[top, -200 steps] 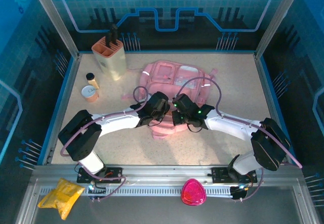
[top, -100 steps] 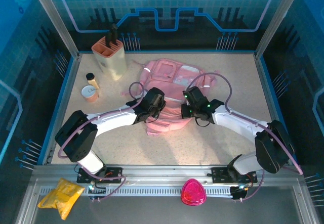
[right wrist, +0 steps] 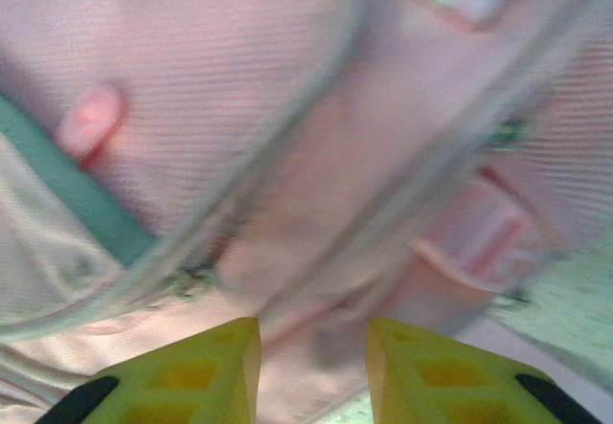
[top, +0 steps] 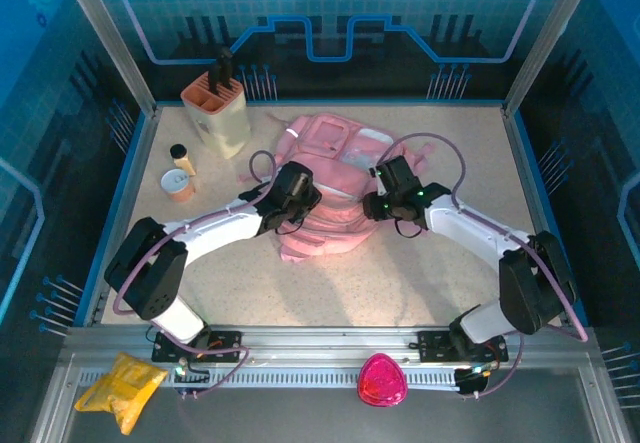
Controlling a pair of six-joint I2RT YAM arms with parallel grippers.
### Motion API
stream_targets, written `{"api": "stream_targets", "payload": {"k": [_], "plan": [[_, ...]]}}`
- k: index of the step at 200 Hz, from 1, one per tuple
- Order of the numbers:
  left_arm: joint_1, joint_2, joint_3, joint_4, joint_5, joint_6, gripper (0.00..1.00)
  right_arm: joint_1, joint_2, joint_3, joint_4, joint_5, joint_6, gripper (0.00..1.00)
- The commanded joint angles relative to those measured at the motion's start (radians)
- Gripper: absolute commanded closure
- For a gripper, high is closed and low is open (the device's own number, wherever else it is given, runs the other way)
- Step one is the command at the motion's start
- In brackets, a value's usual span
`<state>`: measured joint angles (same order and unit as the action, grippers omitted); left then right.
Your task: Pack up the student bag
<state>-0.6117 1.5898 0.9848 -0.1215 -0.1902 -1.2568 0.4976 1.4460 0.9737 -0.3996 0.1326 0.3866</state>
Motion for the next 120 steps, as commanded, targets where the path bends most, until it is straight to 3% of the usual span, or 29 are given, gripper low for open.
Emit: {"api": "stream_targets", "payload": {"k": [1,24,33,46,59,77,83,99,120], "plan": [[0.025,-0.101,-0.049,-0.073,-0.033,0.128,0.49,-0.047,-0.12,-0.004,-0.042,0.087,-0.016,0.46],[0.06,-0.224,-0.076,-0.187,-0.11,0.265,0.15,-0.169,-0.177,-0.032,-0.016,0.122,0.003,0.0],[0.098,-0.268,-0.072,-0.274,-0.177,0.323,0.01,-0.22,-0.194,-0.066,0.037,0.172,0.005,0.0],[0.155,-0.323,-0.076,-0.398,-0.333,0.389,0.01,-0.285,-0.208,-0.148,0.146,0.246,0.007,0.0],[0.226,-0.383,-0.137,-0.39,-0.471,0.502,0.01,-0.34,-0.198,-0.222,0.276,0.277,-0.024,0.01],[0.306,-0.46,-0.314,-0.148,-0.599,0.731,0.01,-0.387,-0.143,-0.319,0.516,0.312,-0.112,0.0],[0.328,-0.481,-0.385,-0.017,-0.607,0.819,0.01,-0.414,-0.13,-0.303,0.487,0.265,-0.112,0.0],[0.415,-0.539,-0.48,0.186,-0.456,0.951,0.01,-0.422,-0.092,-0.341,0.627,0.239,-0.204,0.0],[0.433,-0.532,-0.619,0.54,-0.38,1.152,0.01,-0.428,-0.05,-0.451,0.907,0.139,-0.308,0.0]]}}
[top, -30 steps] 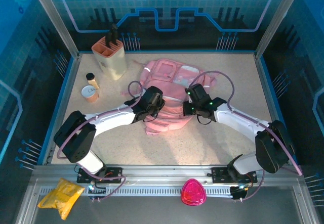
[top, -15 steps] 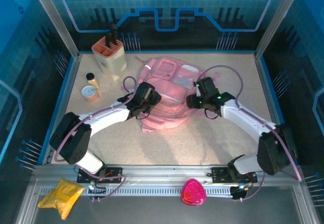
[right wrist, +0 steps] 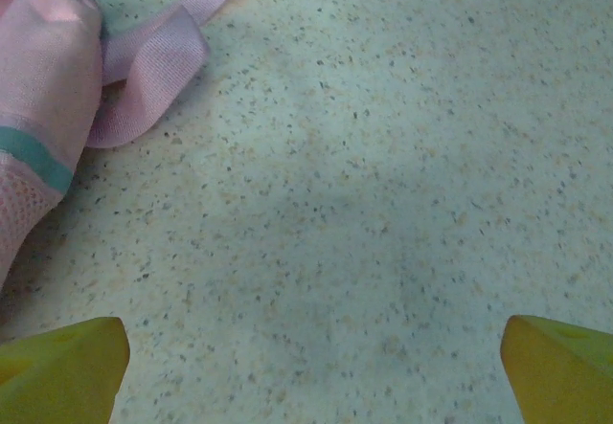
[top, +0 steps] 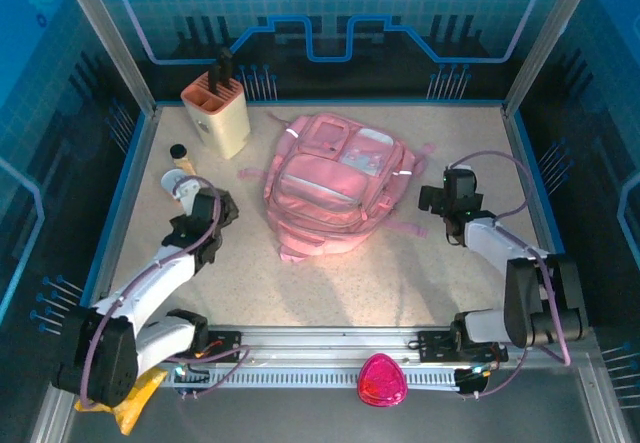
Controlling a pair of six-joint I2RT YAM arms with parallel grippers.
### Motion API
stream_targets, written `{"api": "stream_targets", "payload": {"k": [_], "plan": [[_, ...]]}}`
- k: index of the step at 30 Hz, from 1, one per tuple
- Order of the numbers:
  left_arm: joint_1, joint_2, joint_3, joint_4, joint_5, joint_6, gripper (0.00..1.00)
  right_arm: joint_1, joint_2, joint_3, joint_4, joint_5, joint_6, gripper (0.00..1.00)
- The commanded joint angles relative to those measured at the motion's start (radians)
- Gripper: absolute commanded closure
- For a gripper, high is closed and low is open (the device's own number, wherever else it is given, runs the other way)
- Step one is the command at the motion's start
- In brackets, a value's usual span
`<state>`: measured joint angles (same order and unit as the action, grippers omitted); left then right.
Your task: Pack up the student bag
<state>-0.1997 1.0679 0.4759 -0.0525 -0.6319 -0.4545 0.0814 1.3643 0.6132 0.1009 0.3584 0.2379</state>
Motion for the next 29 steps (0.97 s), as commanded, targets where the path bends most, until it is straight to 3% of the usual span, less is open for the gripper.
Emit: {"api": "stream_targets", "payload": {"k": [1,2,6,9,10,13,14,16,29], "plan": [[0.021,-0.007,-0.117,0.49,0.063,0.358,0.01,-0.012,0.035,-0.097,0.428,-0.096,-0.166,0.0],[0.027,0.017,-0.146,0.585,0.075,0.398,0.01,-0.016,0.061,-0.132,0.531,-0.131,-0.19,0.0],[0.087,0.195,-0.184,0.812,0.234,0.454,0.01,-0.023,0.141,-0.159,0.654,-0.278,-0.24,0.0],[0.101,0.3,-0.168,0.95,0.331,0.506,0.01,-0.017,0.182,-0.227,0.828,-0.29,-0.246,0.0],[0.121,0.332,-0.155,0.946,0.38,0.486,0.01,-0.024,0.167,-0.207,0.76,-0.29,-0.238,0.0],[0.135,0.496,-0.149,1.102,0.457,0.499,0.01,-0.019,0.173,-0.214,0.784,-0.279,-0.245,0.0],[0.135,0.509,-0.14,1.116,0.442,0.508,0.01,-0.01,0.178,-0.218,0.802,-0.271,-0.252,0.0],[0.164,0.487,-0.101,0.992,0.425,0.446,0.01,-0.006,0.177,-0.219,0.799,-0.273,-0.257,0.0],[0.166,0.489,-0.108,1.01,0.422,0.447,0.01,-0.024,0.177,-0.213,0.785,-0.325,-0.251,0.0]]}}
